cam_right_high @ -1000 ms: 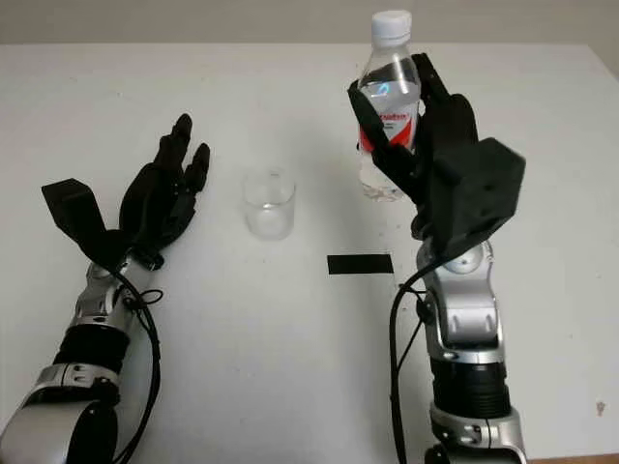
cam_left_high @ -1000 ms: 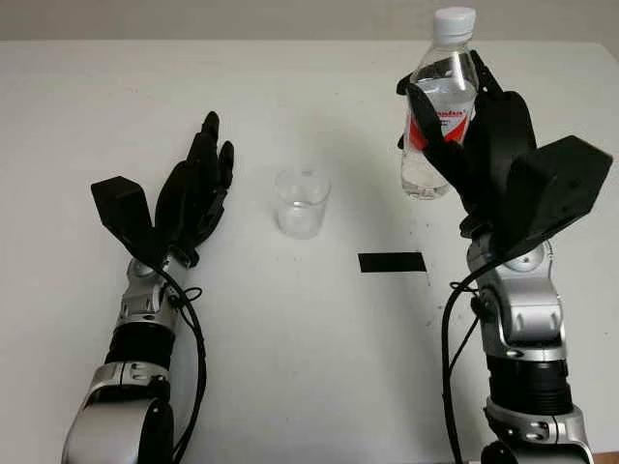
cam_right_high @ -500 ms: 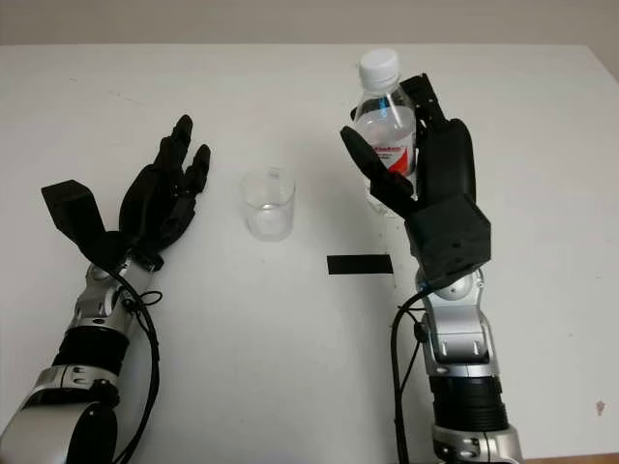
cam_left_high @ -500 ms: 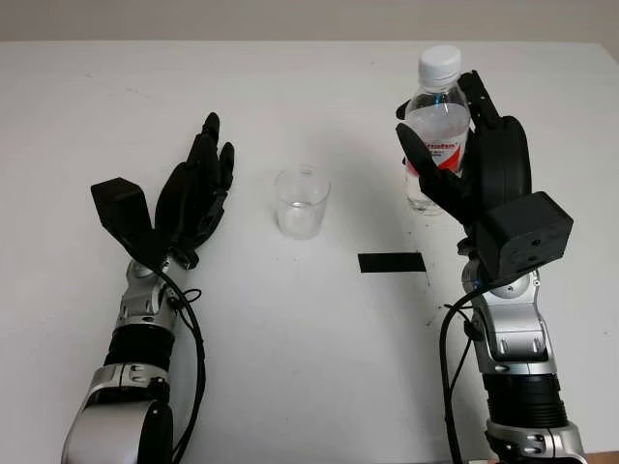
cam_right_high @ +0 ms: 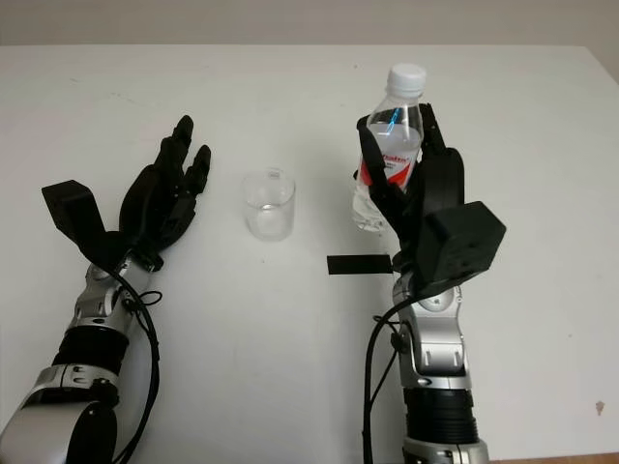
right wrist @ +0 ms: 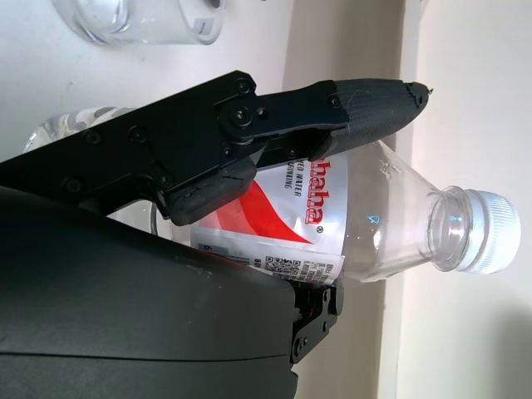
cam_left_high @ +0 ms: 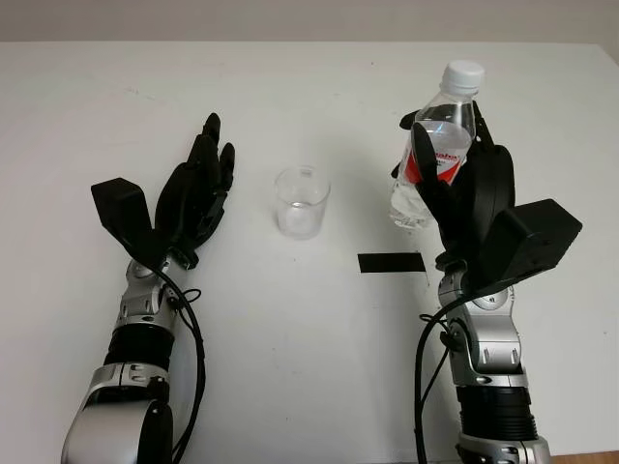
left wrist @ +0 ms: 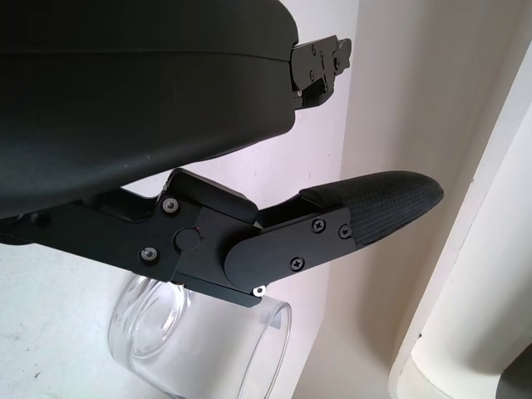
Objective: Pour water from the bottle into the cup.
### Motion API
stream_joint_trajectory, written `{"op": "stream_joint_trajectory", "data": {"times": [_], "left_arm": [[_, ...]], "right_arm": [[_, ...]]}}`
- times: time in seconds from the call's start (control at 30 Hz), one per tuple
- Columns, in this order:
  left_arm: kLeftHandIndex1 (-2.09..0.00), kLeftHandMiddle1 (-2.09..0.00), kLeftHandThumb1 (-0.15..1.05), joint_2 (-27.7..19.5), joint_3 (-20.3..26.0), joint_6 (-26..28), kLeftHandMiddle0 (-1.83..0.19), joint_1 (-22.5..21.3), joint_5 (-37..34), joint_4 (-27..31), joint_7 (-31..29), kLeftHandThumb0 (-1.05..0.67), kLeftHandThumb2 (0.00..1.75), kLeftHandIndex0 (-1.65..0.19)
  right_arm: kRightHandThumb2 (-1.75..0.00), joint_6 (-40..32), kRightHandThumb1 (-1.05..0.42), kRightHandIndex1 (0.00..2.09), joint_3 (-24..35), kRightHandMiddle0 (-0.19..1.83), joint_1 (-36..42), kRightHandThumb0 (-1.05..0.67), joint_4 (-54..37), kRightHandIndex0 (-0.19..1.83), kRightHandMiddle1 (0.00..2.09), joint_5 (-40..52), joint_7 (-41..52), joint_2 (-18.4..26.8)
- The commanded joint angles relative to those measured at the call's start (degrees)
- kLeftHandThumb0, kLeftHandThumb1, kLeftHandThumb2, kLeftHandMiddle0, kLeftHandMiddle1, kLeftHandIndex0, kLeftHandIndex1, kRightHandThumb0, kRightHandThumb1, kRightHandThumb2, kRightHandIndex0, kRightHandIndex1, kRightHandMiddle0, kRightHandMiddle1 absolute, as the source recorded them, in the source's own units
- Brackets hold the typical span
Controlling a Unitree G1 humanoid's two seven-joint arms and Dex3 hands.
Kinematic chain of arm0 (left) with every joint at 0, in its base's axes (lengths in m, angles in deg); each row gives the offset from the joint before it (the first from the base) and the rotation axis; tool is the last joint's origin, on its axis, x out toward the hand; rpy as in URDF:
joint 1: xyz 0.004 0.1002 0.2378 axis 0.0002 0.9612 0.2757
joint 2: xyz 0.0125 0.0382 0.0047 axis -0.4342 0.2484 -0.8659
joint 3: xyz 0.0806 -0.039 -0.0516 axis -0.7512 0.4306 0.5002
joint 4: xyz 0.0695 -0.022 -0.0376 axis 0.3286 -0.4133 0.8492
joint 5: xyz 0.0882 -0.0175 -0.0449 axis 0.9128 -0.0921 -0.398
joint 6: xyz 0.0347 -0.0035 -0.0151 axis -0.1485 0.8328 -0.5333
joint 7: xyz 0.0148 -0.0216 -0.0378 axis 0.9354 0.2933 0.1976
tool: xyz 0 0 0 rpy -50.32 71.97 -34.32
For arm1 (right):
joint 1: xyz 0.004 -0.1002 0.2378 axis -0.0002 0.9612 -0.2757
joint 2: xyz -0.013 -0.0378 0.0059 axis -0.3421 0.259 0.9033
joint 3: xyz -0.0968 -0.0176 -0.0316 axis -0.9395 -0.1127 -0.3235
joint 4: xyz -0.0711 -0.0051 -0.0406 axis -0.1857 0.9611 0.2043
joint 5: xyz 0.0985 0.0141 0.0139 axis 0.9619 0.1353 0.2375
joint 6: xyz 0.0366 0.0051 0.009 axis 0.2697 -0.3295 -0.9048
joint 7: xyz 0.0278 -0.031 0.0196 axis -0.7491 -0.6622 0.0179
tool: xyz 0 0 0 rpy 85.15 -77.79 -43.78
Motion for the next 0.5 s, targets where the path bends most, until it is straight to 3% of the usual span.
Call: {"op": "stream_joint_trajectory", "data": {"times": [0.0, 0.17, 0.47], "left_arm": [[0.00, 0.00, 1.05, -0.25, -0.19, 0.31, 0.19, 1.59, 0.20, -0.68, -0.21, -0.84, 0.75, 0.19], [0.00, 0.00, 1.05, -0.17, 0.06, 0.50, 0.19, 1.66, -0.20, -0.52, -0.41, -0.84, 0.75, 0.19], [0.00, 0.00, 1.05, -0.31, -0.12, 0.45, 0.19, 1.73, 0.20, -0.40, 0.06, -0.84, 0.75, 0.19]], "right_arm": [[-0.38, 1.12, -1.05, 2.09, -0.24, 0.82, 0.57, -0.39, 0.57, 1.24, 2.09, -0.55, -0.27, -0.38], [-0.41, 2.53, -1.05, 2.09, -0.25, 1.02, 1.17, -0.37, 2.42, 1.31, 2.09, -0.44, 1.30, 0.43], [-0.36, 2.05, -1.05, 2.09, 0.57, 1.11, 1.56, -0.39, 3.34, 1.34, 2.09, 0.92, 1.64, -0.20]]}}
